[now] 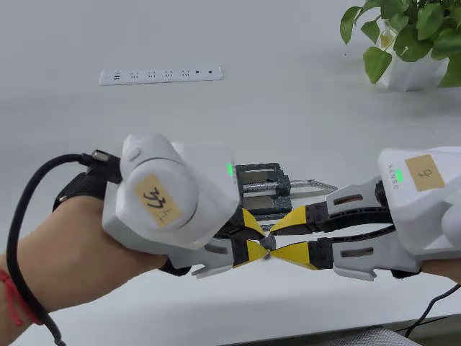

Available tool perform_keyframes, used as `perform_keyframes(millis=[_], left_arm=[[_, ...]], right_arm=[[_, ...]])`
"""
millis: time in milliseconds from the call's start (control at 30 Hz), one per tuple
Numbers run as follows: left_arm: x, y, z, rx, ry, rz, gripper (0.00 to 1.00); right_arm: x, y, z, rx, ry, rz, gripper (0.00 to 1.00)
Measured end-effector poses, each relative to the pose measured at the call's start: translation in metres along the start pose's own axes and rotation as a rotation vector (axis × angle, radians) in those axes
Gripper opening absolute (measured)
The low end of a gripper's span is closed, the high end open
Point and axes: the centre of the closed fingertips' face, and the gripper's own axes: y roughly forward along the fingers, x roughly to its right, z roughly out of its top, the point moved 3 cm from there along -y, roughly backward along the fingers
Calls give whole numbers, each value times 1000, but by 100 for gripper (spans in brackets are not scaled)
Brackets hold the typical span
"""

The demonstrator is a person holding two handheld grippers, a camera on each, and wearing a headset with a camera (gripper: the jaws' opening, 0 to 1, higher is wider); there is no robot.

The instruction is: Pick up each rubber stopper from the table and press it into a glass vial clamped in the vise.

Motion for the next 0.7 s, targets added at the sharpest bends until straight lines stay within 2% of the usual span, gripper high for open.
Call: perform_keyframes(millis=[500, 567, 700], left_arm=[[-3, -3, -3, 10, -29, -5, 3], [-3, -3, -4, 11, -29, -6, 3], [-3, -2, -2, 21, -34, -11, 3]], right_arm=[[1, 0, 2, 11, 19, -1, 7], [1, 0, 2, 9, 3, -1, 6], [2, 0, 4, 12, 14, 1, 6]])
